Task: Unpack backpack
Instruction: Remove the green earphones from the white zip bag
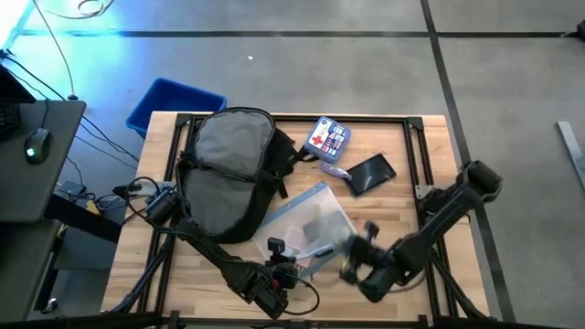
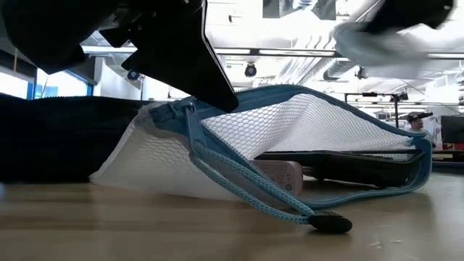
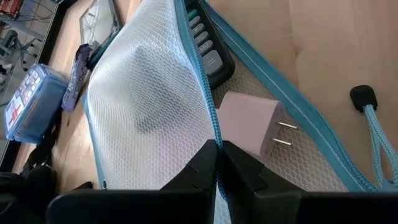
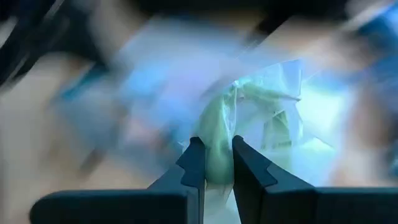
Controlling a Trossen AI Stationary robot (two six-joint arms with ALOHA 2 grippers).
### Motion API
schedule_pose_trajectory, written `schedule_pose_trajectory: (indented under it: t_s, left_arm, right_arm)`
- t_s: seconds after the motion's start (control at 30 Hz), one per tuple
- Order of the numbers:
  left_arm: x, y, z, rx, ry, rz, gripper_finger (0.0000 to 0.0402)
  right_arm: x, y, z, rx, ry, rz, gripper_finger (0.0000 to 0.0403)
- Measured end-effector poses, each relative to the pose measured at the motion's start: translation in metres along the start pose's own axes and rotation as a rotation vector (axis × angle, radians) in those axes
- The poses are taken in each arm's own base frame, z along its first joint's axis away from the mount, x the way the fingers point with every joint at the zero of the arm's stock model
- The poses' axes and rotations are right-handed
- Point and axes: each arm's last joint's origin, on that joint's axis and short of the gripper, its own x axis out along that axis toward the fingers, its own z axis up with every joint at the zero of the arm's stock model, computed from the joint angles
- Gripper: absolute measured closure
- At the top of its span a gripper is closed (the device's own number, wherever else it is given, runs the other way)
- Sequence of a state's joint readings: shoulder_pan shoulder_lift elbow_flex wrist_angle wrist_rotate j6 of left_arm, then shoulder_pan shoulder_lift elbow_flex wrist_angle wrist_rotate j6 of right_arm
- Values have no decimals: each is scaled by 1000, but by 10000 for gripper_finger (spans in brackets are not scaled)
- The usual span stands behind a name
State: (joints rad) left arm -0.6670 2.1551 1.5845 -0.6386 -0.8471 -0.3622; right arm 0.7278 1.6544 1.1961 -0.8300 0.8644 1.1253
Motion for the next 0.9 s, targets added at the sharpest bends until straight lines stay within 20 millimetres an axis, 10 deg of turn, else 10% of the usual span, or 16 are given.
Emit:
schedule_pose_trajectory:
  t_s: [0.5,0.73,0.9]
  left_arm:
    - [3,-3,-1,-9,1,-12,402]
    - [3,-4,-1,-16,2,-16,402]
    - [2,-4,-1,-26,2,-16,402]
  right_arm:
    - [129,-117,85,55,116,-495,284]
    - [139,-127,93,3,167,-443,208]
    - [119,-99,80,-115,131,-419,178]
